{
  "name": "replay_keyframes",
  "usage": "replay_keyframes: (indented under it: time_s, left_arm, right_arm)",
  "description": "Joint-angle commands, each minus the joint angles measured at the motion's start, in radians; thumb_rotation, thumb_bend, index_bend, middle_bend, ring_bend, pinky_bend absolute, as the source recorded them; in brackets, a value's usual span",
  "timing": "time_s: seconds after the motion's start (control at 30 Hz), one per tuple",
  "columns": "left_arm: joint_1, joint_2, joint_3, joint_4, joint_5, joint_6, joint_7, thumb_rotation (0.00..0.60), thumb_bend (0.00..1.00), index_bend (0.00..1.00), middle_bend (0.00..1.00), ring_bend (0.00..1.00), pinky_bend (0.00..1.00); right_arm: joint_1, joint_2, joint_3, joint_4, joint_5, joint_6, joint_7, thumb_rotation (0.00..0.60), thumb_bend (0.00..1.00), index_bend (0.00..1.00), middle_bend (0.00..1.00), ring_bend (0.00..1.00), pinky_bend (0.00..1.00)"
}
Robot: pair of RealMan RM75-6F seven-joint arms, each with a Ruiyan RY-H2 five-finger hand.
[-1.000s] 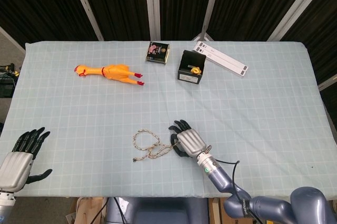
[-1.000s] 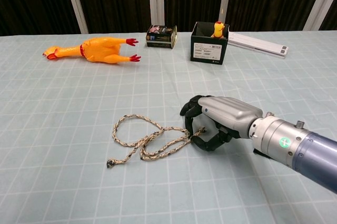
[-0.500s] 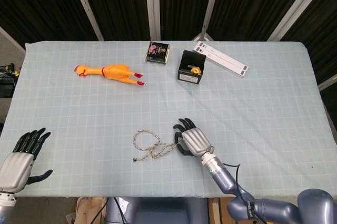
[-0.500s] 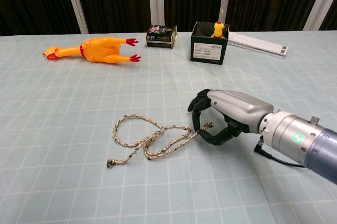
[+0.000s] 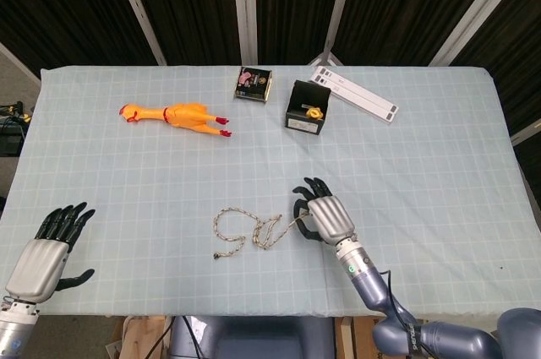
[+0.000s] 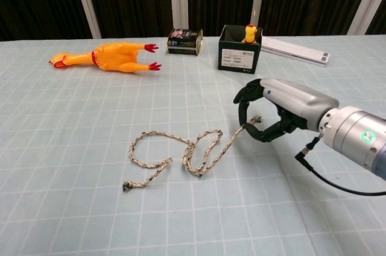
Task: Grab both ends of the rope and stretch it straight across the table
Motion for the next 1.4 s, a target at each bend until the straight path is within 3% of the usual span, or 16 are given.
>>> replay_keyframes:
  time_s: [0.03,0.17,0.53,0.77,1.17,1.4]
  left_arm:
    - [-0.024,0.002,-0.013,-0.028,-0.015,-0.032,0.032,0.6,0.09,0.08,0.0,0.0,0.0]
    - [-0.064,0.004,-0.028,-0.072,-0.041,-0.096,0.074,0.6,0.14,0.18,0.0,0.0,0.0]
    - [-0.181,-0.056,-0.061,-0.119,-0.073,-0.249,0.175,0.6,0.23,0.28,0.04,0.0,0.0]
    - [-0.235,-0.163,-0.085,-0.114,-0.124,-0.302,0.262,0.6,0.26,0.31,0.06,0.0,0.0]
    - [-0.279,-0.388,-0.11,-0.071,-0.306,-0.333,0.373,0.6,0.32,0.38,0.09,0.0,0.0]
    - [-0.304,-0.465,-0.114,-0.061,-0.374,-0.337,0.424,0.6,0.36,0.4,0.09,0.0,0.0]
  right_arm:
    - [-0.009,0.006,0.001,-0.016,0.012,0.01,-0.012,0.6,0.52,0.56,0.24,0.01,0.0]
    - [-0.014,0.014,-0.001,-0.039,0.019,0.018,-0.03,0.6,0.52,0.56,0.24,0.01,0.0]
    - [-0.019,0.022,-0.005,-0.078,0.032,0.029,-0.066,0.6,0.52,0.56,0.24,0.01,0.0]
    - [-0.02,0.025,-0.001,-0.086,0.043,0.03,-0.076,0.6,0.52,0.56,0.24,0.01,0.0]
    - [-0.024,0.046,0.007,-0.1,0.058,0.035,-0.077,0.6,0.52,0.56,0.24,0.01,0.0]
    - [-0.024,0.05,0.01,-0.1,0.064,0.036,-0.076,0.6,0.52,0.56,0.24,0.01,0.0]
